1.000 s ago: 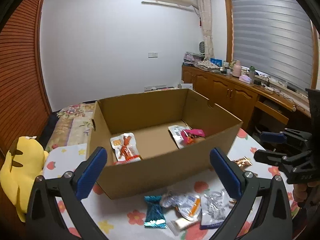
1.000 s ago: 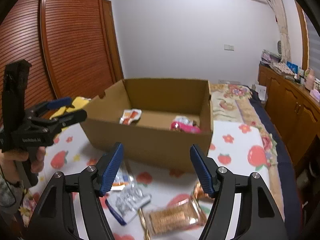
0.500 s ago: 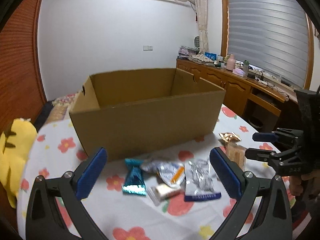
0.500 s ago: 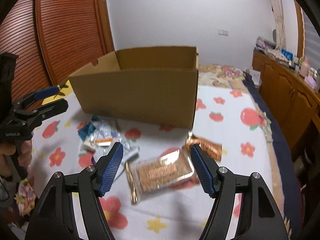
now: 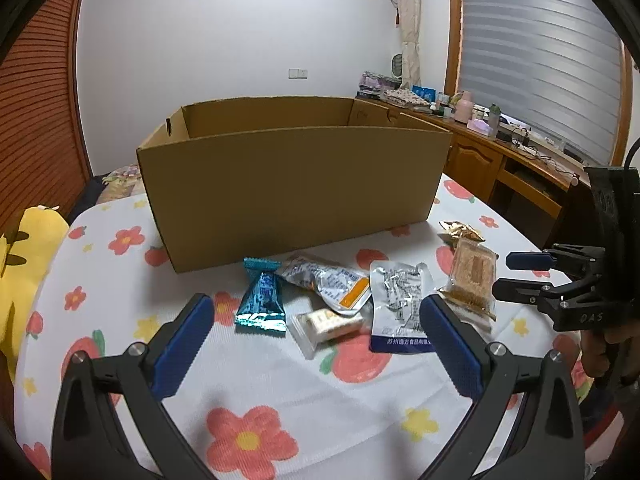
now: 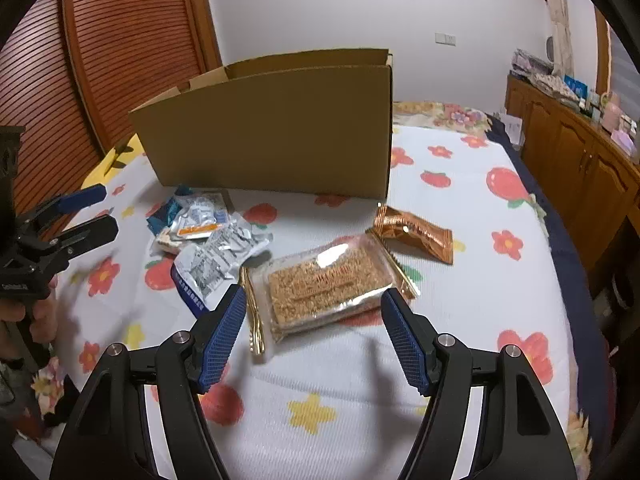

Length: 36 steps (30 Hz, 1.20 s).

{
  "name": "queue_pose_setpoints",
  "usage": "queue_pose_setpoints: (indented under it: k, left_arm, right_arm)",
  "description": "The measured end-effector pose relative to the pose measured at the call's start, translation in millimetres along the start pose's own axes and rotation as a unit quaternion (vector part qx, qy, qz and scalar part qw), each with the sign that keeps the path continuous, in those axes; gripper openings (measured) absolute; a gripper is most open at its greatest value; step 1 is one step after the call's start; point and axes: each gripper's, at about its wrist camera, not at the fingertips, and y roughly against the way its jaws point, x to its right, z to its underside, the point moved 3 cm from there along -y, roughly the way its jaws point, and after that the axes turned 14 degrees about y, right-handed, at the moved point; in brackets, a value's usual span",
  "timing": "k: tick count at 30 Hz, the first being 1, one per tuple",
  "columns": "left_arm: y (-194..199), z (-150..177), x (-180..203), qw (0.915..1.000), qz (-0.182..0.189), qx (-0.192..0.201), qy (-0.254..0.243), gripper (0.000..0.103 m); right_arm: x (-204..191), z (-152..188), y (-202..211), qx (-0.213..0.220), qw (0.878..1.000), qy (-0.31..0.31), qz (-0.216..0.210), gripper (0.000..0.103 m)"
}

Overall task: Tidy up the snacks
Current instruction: 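Withdraw both open tools from the box toward the remaining snacks, then grasp the silver foil packet with the left tool while the right tool grasps the clear sesame-bar packet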

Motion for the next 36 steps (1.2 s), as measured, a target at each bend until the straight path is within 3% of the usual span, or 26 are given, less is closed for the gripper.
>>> queue_pose_setpoints:
  k: [17, 36]
  left_arm:
    - [-5.8, 7.4, -6.3, 0.9998, -0.019, -0.004, -0.003, 0.103]
    - [-9.9, 13.3, -2.5, 0.9997, -0.019, -0.013, -0.01, 0.102]
  right_arm:
    - [22.2, -1.4, -22.8, -0.036, 0.997, -0.056, -0.03, 0.071]
    - [22.0, -26.5, -53.3, -0.058, 0.997, -0.051, -0.001, 0.072]
